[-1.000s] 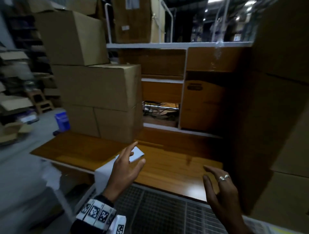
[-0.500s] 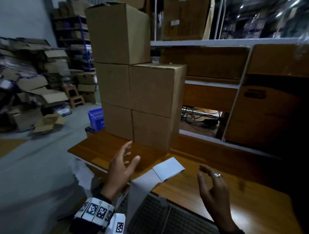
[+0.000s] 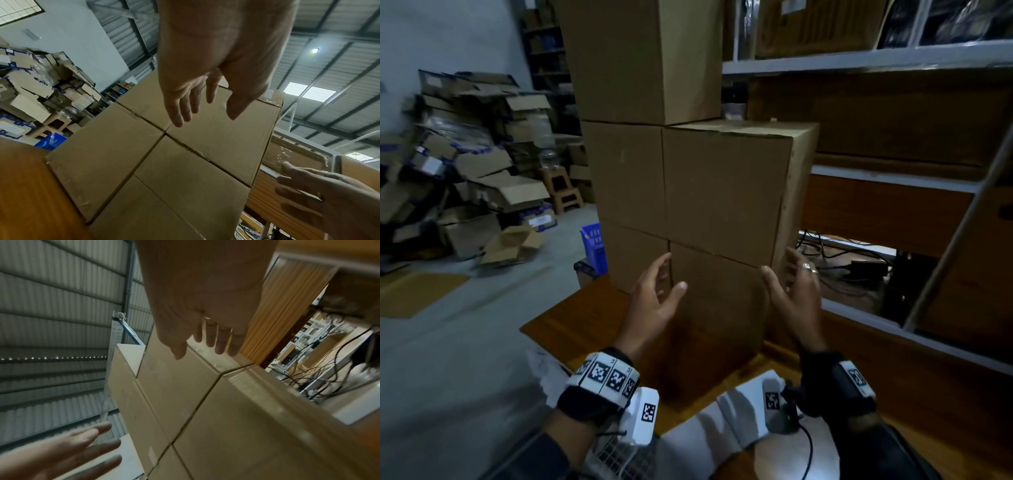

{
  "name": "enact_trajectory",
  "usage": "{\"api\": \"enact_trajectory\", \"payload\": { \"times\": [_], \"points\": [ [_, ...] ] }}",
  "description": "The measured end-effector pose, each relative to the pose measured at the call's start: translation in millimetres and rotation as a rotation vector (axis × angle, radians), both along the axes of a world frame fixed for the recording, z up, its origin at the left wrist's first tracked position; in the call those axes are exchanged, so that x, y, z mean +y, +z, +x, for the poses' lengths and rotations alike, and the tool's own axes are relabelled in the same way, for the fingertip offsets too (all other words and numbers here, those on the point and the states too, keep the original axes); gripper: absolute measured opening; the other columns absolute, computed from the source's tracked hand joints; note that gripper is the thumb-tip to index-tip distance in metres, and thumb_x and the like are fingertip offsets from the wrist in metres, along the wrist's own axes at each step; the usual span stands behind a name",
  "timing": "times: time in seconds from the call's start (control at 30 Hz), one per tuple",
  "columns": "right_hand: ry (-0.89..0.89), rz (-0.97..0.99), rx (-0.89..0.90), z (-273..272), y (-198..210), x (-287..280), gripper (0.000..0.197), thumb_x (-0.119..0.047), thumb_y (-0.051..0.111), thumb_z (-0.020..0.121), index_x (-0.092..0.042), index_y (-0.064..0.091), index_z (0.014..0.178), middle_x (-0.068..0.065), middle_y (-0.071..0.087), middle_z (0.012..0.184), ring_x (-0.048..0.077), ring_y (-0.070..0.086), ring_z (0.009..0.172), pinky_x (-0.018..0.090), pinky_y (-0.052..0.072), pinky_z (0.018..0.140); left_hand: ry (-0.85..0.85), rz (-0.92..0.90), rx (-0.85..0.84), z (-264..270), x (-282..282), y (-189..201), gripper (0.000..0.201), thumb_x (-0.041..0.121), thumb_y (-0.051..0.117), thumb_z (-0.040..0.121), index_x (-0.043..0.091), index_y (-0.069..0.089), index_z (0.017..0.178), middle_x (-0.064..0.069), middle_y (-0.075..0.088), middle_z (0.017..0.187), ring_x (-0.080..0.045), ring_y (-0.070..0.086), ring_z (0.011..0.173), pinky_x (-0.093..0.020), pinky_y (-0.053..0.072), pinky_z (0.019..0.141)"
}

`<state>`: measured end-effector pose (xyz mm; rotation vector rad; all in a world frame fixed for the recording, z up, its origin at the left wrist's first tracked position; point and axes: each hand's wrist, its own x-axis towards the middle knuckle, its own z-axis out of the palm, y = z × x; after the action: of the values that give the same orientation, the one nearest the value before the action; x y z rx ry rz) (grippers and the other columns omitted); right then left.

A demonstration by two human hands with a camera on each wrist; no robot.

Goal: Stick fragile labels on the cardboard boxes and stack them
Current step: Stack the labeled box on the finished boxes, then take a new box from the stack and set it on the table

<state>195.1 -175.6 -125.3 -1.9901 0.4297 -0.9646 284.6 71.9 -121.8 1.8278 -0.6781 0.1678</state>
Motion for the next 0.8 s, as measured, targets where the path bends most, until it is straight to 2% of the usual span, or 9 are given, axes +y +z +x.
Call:
{"api": "enact_trajectory", "payload": {
  "times": [0.13, 0.2, 0.3, 0.37, 0.47, 0.57, 0.67, 0.73, 0.8],
  "points": [
    [0.002, 0.053, -0.021, 41.6, 15.6, -12.7, 0.071, -0.037, 0.071, 0.094, -0.022, 0.036, 0.154, 0.009, 0.043, 0.153, 0.022, 0.046, 0.136, 0.042, 0.047, 0.109, 0.005, -0.016, 0.005, 29.9, -14.1, 5.2, 0.064, 0.027, 0.066, 0.098, 0.023, 0.038, 0.155, 0.007, 0.046, 0.148, 0.0, 0.048, 0.129, -0.012, 0.045, 0.099],
    [-0.001, 0.08, -0.037, 54.6, 15.0, -21.3, 0.072, -0.035, 0.072, 0.093, -0.025, 0.035, 0.155, 0.009, 0.043, 0.152, 0.023, 0.048, 0.136, 0.046, 0.048, 0.109, -0.005, -0.018, 0.007, 44.6, -19.5, 7.5, 0.065, 0.028, 0.067, 0.098, 0.024, 0.036, 0.155, 0.003, 0.045, 0.151, -0.005, 0.046, 0.133, -0.021, 0.046, 0.105],
    [-0.001, 0.067, -0.038, 57.5, 9.6, -31.7, 0.072, -0.041, 0.071, 0.093, -0.031, 0.034, 0.153, 0.008, 0.046, 0.151, 0.024, 0.05, 0.134, 0.052, 0.05, 0.106, -0.024, 0.0, 0.013, 70.7, -27.2, 5.0, 0.07, 0.037, 0.068, 0.096, 0.025, 0.034, 0.156, -0.003, 0.044, 0.156, -0.015, 0.044, 0.141, -0.039, 0.045, 0.112],
    [-0.01, 0.034, -0.051, 53.0, 6.0, -34.5, 0.068, -0.041, 0.068, 0.095, -0.03, 0.035, 0.153, 0.005, 0.049, 0.15, 0.021, 0.05, 0.134, 0.052, 0.051, 0.106, -0.028, 0.005, 0.025, 87.2, -33.1, 4.5, 0.083, 0.055, 0.068, 0.09, 0.022, 0.032, 0.157, -0.005, 0.044, 0.157, -0.019, 0.043, 0.143, -0.048, 0.043, 0.114],
    [-0.019, 0.037, -0.096, 44.5, 2.1, -36.9, 0.062, -0.038, 0.066, 0.097, -0.032, 0.038, 0.152, 0.0, 0.052, 0.148, 0.017, 0.053, 0.133, 0.051, 0.054, 0.103, -0.041, -0.019, 0.05, 107.5, -44.7, 8.7, 0.103, 0.078, 0.062, 0.076, 0.025, 0.03, 0.158, -0.004, 0.04, 0.158, -0.02, 0.043, 0.142, -0.051, 0.045, 0.112],
    [-0.036, 0.06, -0.107, 38.1, 0.5, -37.2, 0.057, -0.032, 0.064, 0.099, -0.03, 0.041, 0.151, -0.002, 0.055, 0.145, 0.014, 0.057, 0.13, 0.048, 0.056, 0.101, -0.032, -0.059, 0.052, 120.5, -55.2, 12.2, 0.096, 0.071, 0.068, 0.079, 0.035, 0.026, 0.158, -0.005, 0.039, 0.157, -0.021, 0.044, 0.141, -0.051, 0.046, 0.111],
    [-0.074, 0.05, -0.12, 34.0, 1.2, -35.3, 0.05, -0.02, 0.061, 0.102, -0.02, 0.047, 0.149, -0.002, 0.059, 0.14, 0.009, 0.059, 0.126, 0.041, 0.057, 0.101, 0.039, -0.057, 0.007, 128.8, -62.3, 12.1, 0.089, 0.053, 0.073, 0.086, 0.03, 0.026, 0.158, -0.006, 0.041, 0.154, -0.026, 0.042, 0.142, -0.052, 0.045, 0.111],
    [-0.087, 0.054, -0.115, 31.7, 3.1, -32.5, 0.048, -0.016, 0.059, 0.103, -0.02, 0.047, 0.149, -0.002, 0.061, 0.138, 0.003, 0.06, 0.123, 0.036, 0.057, 0.1, 0.034, -0.058, 0.022, 134.1, -65.1, 12.5, 0.093, 0.059, 0.073, 0.082, 0.033, 0.027, 0.158, -0.003, 0.042, 0.152, -0.026, 0.044, 0.141, -0.051, 0.044, 0.112],
    [-0.092, 0.065, -0.092, 29.5, 6.0, -29.0, 0.049, -0.013, 0.056, 0.104, -0.022, 0.045, 0.151, -0.007, 0.061, 0.135, -0.011, 0.059, 0.116, 0.022, 0.057, 0.096, -0.004, -0.052, 0.031, 138.7, -67.5, 12.0, 0.095, 0.064, 0.07, 0.076, 0.039, 0.026, 0.157, 0.0, 0.045, 0.151, -0.024, 0.046, 0.139, -0.051, 0.044, 0.113]
  ]
}}
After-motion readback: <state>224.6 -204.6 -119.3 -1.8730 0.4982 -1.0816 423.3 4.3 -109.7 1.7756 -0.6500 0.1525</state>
